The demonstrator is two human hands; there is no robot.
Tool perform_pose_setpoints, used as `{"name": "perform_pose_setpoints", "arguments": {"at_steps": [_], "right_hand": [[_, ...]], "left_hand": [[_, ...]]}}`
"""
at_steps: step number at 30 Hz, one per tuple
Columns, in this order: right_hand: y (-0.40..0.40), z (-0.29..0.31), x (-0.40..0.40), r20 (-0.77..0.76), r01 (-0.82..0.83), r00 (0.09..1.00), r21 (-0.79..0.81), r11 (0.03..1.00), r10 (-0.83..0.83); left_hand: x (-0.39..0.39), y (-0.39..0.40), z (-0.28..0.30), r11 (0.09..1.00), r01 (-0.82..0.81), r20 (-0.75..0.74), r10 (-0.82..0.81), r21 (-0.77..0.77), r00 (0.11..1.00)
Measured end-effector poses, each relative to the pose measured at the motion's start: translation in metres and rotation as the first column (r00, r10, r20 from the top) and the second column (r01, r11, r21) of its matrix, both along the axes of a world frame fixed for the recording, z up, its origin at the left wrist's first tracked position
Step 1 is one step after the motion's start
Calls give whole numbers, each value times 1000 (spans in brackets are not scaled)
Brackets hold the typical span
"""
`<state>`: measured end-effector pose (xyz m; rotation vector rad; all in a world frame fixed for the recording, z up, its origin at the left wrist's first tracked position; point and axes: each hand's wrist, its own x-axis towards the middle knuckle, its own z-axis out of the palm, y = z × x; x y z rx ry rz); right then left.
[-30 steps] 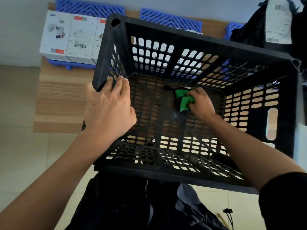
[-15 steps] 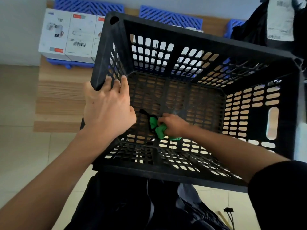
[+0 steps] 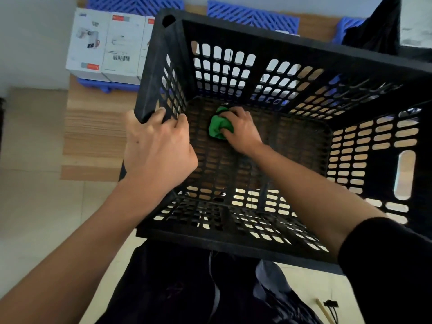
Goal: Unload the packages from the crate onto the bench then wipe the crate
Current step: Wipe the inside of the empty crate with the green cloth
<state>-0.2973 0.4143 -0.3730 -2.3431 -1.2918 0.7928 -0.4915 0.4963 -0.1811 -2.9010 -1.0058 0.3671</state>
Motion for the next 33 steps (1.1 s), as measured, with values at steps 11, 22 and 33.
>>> {"name": "perform_pose_setpoints", "arguments": {"at_steps": [11,22,33], "right_hand": [[-32,-3,-80,12,-709,702,-75,701,712],[15,5,-108,-162,-400,903,20,916,398],[-52,11,-88,-154,-830,557,-66,553,816]], "left_hand": [[2,0,-2,1000,-21,-93,22,12,995],[3,-2,-1,999,-48,-97,50,14,994],[0,-2,-7,997,-61,-18,62,47,998]]}}
